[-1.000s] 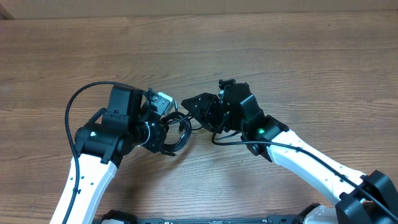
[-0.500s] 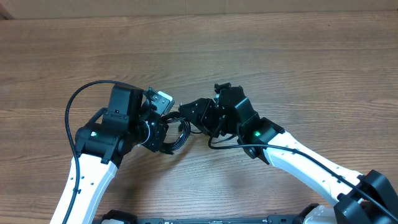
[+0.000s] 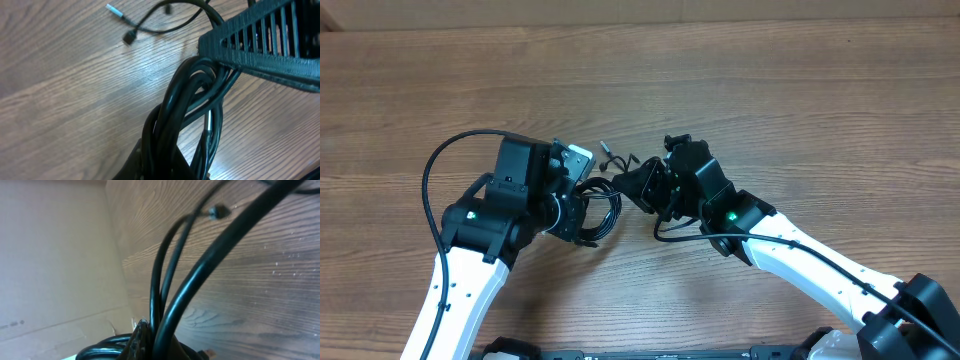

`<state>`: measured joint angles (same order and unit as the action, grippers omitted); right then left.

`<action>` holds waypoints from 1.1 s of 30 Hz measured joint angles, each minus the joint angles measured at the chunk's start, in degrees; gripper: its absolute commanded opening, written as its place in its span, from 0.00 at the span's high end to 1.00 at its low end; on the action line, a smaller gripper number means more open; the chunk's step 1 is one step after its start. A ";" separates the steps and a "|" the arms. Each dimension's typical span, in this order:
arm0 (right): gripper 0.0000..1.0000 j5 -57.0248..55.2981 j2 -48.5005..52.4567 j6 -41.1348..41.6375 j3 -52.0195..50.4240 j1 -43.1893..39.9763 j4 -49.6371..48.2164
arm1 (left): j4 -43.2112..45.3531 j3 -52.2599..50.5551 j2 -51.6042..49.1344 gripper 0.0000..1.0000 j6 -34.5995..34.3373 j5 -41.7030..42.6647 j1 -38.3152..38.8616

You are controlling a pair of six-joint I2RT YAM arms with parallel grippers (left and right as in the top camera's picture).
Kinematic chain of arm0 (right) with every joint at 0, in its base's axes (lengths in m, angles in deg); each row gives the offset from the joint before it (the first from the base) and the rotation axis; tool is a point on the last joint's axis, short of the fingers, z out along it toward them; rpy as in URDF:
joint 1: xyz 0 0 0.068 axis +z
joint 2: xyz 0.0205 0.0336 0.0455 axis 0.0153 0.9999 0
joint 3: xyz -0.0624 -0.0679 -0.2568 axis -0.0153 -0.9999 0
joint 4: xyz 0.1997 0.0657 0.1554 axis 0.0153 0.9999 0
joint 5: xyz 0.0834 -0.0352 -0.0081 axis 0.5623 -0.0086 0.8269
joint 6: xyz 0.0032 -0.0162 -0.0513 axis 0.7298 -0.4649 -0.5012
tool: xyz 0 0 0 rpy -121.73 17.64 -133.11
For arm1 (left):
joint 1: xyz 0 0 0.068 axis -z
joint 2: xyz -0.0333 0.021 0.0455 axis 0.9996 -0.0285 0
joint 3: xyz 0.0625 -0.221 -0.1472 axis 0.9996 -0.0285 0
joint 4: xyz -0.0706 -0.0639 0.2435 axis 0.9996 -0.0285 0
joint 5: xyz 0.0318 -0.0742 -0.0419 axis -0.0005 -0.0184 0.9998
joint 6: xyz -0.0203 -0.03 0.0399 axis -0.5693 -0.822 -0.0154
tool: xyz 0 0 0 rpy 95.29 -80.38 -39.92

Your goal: Untangle cables

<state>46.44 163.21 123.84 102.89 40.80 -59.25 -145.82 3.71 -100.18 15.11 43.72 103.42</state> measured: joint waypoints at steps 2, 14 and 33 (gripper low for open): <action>0.96 -0.63 0.00 -1.92 0.07 0.11 0.70 | 0.02 0.00 0.00 0.94 -3.23 -0.26 0.44; 0.96 -2.36 -0.02 -11.02 0.31 0.24 1.62 | 0.98 0.00 -1.66 0.85 -22.38 -0.70 0.72; 0.96 -1.64 0.00 -21.88 0.28 0.26 3.17 | 5.57 0.04 -7.30 0.53 -21.40 -0.76 0.61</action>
<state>44.81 163.21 101.96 103.17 41.06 -56.08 -140.25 3.75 -107.48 -6.29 42.96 104.03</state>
